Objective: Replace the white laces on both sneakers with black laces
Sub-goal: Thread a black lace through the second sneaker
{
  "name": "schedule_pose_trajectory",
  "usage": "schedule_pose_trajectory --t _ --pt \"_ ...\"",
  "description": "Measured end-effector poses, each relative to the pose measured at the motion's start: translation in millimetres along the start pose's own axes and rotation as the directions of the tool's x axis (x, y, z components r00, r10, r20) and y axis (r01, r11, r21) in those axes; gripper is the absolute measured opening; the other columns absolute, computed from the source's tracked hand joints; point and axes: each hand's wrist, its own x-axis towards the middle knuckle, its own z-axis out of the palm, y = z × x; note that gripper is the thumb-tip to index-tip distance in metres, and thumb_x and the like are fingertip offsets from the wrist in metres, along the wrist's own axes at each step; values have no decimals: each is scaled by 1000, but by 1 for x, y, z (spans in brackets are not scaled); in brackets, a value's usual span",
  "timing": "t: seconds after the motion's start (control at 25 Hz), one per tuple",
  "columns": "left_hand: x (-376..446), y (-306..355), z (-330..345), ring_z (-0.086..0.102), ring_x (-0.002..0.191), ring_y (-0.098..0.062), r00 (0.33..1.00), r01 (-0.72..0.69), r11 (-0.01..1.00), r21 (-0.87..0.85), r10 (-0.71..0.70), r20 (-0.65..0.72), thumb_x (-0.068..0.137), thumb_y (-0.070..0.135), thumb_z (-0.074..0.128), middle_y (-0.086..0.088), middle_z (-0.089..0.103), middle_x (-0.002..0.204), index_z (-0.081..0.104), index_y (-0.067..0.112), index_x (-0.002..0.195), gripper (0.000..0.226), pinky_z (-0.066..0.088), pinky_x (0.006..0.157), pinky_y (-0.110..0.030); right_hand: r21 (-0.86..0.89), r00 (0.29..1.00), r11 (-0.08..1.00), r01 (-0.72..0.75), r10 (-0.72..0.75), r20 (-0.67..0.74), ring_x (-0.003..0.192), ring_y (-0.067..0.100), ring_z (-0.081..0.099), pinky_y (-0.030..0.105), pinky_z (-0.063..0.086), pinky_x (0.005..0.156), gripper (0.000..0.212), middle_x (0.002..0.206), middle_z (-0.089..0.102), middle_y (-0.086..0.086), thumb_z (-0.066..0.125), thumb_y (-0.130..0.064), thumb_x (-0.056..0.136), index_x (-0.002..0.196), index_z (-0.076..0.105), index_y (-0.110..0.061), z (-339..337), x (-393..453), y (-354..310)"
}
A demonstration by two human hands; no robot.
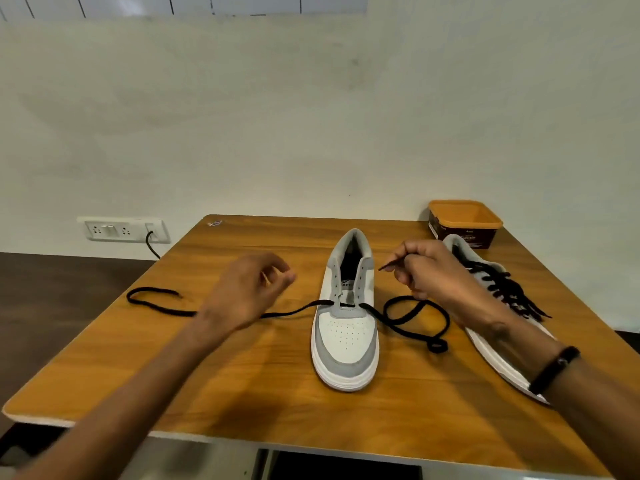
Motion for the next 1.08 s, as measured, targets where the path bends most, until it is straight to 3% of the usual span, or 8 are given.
schedule_pose_trajectory --t 0.08,0.16,0.24,0.36,0.56,0.76,0.92,1.08 --pt "-19 42 48 61 77 -2 988 65 970 -233 -94 -118 97 55 61 13 67 89 68 31 109 28 46 58 -12 94 999 995 -46 47 -5 44 6 37 21 28 42 28 68 58 5 45 -4 99 94 72 -11 12 -3 6" --pt "-26 61 78 63 79 -5 955 123 915 -383 -214 -204 95 57 66 13 66 89 66 33 112 30 51 61 -17 183 998 982 -41 49 -40 47 6 40 20 31 45 21 72 63 5 57 -18 103 96 76 -12 18 -5 10" --pt "-22 67 92 61 87 -6 935 156 902 -403 -267 -234 91 59 70 15 62 93 62 36 115 34 52 68 -23 140 992 988 56 -39 -123 57 3 58 19 42 57 20 78 73 -1 67 -32 101 97 80 -18 23 -10 17" --pt "-17 71 108 55 98 -4 920 161 924 -347 -268 -285 89 56 73 21 55 100 60 38 113 33 50 78 -24 70 965 975 210 -195 -176 85 0 73 20 55 74 11 91 80 -9 73 -28 97 105 79 -24 37 -12 27" --pt "-27 72 128 65 87 -3 782 181 858 -481 -422 -458 87 36 79 17 68 91 71 29 95 14 54 73 -23 143 958 951 274 -257 -126 76 10 73 20 59 70 21 87 78 -8 73 -19 96 116 79 -24 57 -9 50" --pt "-28 71 132 72 82 -4 770 159 837 -523 -437 -466 91 31 76 14 75 87 78 27 94 6 63 75 -34 -139 929 921 364 -370 -13 101 -3 68 17 57 83 26 105 73 -19 76 -27 93 119 78 -28 57 -5 54" --pt "-30 70 133 74 85 -3 767 156 792 -591 -474 -433 92 30 74 16 77 89 81 30 94 7 63 77 -34 -376 912 836 399 -405 65 96 -1 61 17 53 81 17 102 64 -16 67 -28 100 115 76 -28 65 -2 49" --pt "-29 70 132 73 86 -2 779 127 777 -616 -463 -423 93 20 77 16 77 90 80 36 97 17 61 74 -30 -278 903 879 386 -422 -80 97 2 62 17 52 82 11 100 64 -15 63 -25 103 108 73 -22 80 1 46"
